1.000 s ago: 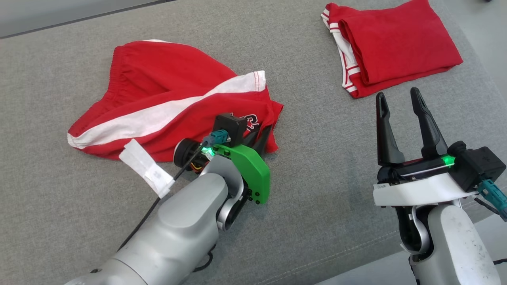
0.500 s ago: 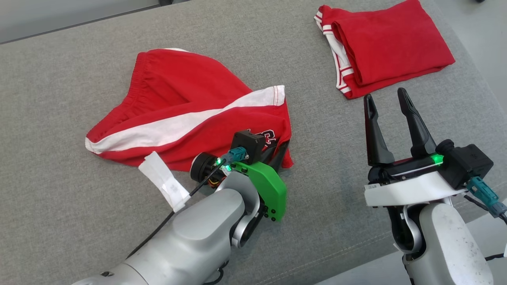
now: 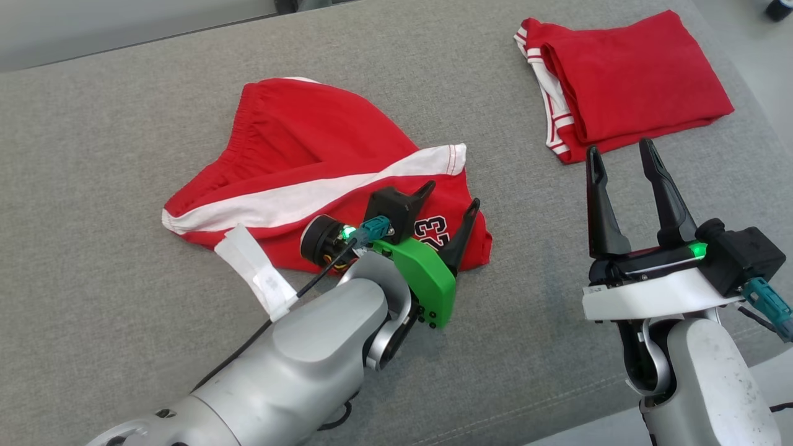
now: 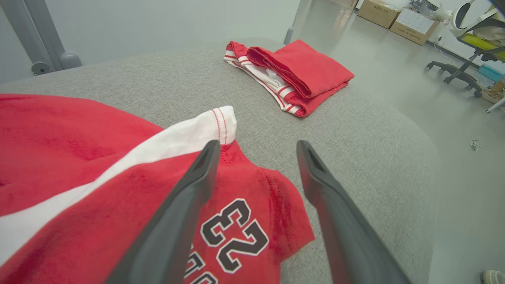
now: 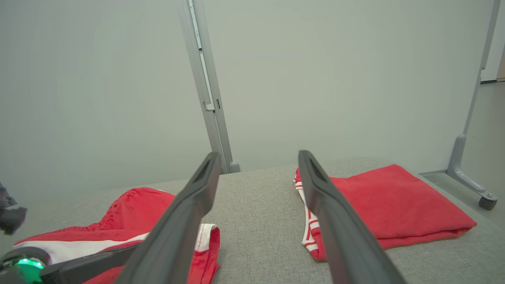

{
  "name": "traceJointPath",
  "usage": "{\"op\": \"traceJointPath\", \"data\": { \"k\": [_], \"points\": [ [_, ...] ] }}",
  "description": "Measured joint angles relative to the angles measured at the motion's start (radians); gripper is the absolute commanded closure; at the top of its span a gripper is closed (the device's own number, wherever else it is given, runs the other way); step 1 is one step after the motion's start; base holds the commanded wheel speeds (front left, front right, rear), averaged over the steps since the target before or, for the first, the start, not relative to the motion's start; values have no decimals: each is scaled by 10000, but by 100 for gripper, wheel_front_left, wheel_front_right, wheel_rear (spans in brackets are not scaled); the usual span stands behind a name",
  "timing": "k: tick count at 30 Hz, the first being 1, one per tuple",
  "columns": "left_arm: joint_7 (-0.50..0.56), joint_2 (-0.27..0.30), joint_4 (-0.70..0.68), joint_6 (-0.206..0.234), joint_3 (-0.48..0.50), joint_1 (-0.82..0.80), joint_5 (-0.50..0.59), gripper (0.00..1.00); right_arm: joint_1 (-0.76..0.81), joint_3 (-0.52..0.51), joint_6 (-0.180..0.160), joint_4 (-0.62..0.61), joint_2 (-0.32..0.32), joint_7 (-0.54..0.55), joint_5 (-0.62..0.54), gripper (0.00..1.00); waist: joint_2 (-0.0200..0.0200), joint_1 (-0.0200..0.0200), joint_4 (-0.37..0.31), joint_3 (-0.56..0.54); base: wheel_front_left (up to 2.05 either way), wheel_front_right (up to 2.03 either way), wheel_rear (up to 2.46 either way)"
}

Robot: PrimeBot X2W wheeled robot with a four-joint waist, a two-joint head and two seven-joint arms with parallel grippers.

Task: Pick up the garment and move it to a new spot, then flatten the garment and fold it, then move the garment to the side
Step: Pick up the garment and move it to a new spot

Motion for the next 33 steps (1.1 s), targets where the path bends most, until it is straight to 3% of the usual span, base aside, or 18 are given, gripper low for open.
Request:
{"op": "traceJointPath", "data": {
  "k": [6,14,25,33],
  "points": [
    [-29,-2,-251,84,874,-16,872,0,159,-194,0,48,0,0,-180,0,0,0,434,-282,0,0,0],
    [-46,219,-702,71,2947,1024,2669,0,457,-389,0,198,4,0,-368,0,0,0,1172,-840,0,0,0],
    [-46,1212,-3058,385,6381,4247,4886,0,801,-499,0,385,2,-2,-362,0,0,0,1743,-1390,0,0,0],
    [-48,1168,-4713,407,8527,6675,6088,0,1142,-439,0,476,4,-2,-370,0,0,1,2011,-1639,0,0,0]
  ]
}}
